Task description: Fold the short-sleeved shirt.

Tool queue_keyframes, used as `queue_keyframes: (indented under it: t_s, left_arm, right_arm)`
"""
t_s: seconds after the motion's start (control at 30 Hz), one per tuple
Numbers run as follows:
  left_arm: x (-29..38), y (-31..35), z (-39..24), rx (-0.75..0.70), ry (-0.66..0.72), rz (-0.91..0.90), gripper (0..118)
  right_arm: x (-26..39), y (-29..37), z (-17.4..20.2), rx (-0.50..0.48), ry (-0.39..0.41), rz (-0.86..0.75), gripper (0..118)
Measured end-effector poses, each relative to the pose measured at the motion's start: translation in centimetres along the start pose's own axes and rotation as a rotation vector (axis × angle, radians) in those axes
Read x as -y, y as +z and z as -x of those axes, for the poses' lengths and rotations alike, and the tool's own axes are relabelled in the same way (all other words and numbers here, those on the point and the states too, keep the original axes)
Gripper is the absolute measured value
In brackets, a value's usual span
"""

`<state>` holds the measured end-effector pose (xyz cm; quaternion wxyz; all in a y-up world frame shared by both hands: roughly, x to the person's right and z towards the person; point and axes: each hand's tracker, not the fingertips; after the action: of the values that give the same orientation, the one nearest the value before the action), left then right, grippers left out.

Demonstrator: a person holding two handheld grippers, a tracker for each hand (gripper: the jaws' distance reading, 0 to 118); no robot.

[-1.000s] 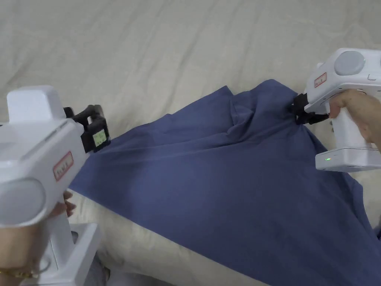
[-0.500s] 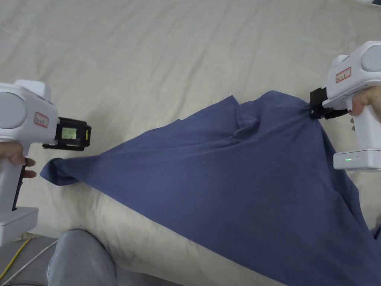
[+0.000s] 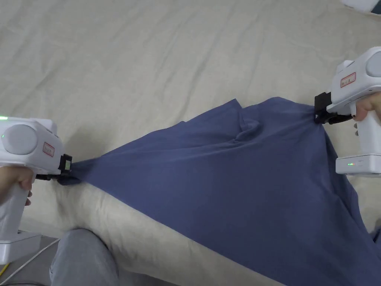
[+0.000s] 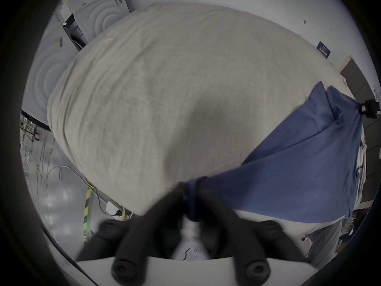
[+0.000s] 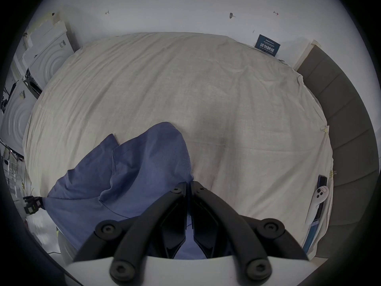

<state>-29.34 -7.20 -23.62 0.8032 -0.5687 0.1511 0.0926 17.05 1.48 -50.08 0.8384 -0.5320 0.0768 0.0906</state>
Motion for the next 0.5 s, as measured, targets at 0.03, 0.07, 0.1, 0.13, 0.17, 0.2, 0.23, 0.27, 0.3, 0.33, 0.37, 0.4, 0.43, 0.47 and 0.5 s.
queue_keyframes:
  t_s: [0.03,0.07,0.1,0.13,0.17,0.2,0.23,0.27,0.3,0.33,0.37,0.4,0.43,0.47,0.5]
  left_arm:
    - [0.3,0.1,-0.4,-0.019,-0.007,-0.024,0]
    - [0.5,0.1,-0.8,-0.032,-0.041,-0.017,0]
    - [0.7,0.2,-0.7,-0.030,-0.045,-0.029,0]
    - [0.9,0.5,-0.6,-0.028,-0.039,-0.047,0]
    - [0.9,1.1,-0.3,-0.021,-0.014,-0.078,0]
    - [0.8,1.9,0.0,-0.007,0.023,-0.113,0]
    - [0.4,2.4,0.7,0.015,0.059,-0.150,0]
    - [0.1,3.5,1.1,0.045,0.091,-0.192,0]
    - [-0.3,4.7,1.4,0.062,0.124,-0.234,0]
    - [-0.6,5.7,1.6,0.077,0.150,-0.268,0]
    - [-1.5,6.6,1.8,0.088,0.159,-0.296,0]
    - [-2.0,7.8,1.7,0.090,0.169,-0.339,0]
    - [-2.5,9.0,1.5,0.101,0.164,-0.380,0]
    - [-3.0,10.3,1.2,0.116,0.160,-0.425,0]
    - [-3.5,11.7,0.5,0.122,0.159,-0.465,0]
  right_arm:
    - [0.1,0.0,-0.1,-0.002,-0.004,0.001,2]
    - [0.1,0.0,-0.2,-0.003,-0.010,0.000,2]
    - [0.2,0.2,-0.3,-0.005,-0.016,-0.003,2]
    - [0.4,0.4,-0.4,-0.007,-0.021,-0.009,2]
    - [0.5,0.7,-0.6,-0.015,-0.032,-0.021,2]
    - [0.6,1.2,-0.8,-0.030,-0.045,-0.030,2]
    - [0.8,1.8,-1.1,-0.045,-0.057,-0.039,2]
    - [1.0,2.4,-1.4,-0.059,-0.068,-0.056,2]
    - [1.3,3.3,-1.7,-0.069,-0.072,-0.077,2]
    - [1.3,4.2,-2.1,-0.076,-0.074,-0.098,2]
    - [1.6,5.3,-2.5,-0.074,-0.079,-0.120,2]
    - [1.9,6.5,-2.9,-0.066,-0.089,-0.157,2]
    - [2.3,7.8,-3.4,-0.065,-0.089,-0.181,2]
    - [2.5,9.0,-4.4,-0.058,-0.093,-0.214,2]
    - [3.0,10.7,-5.1,-0.049,-0.114,-0.252,2]
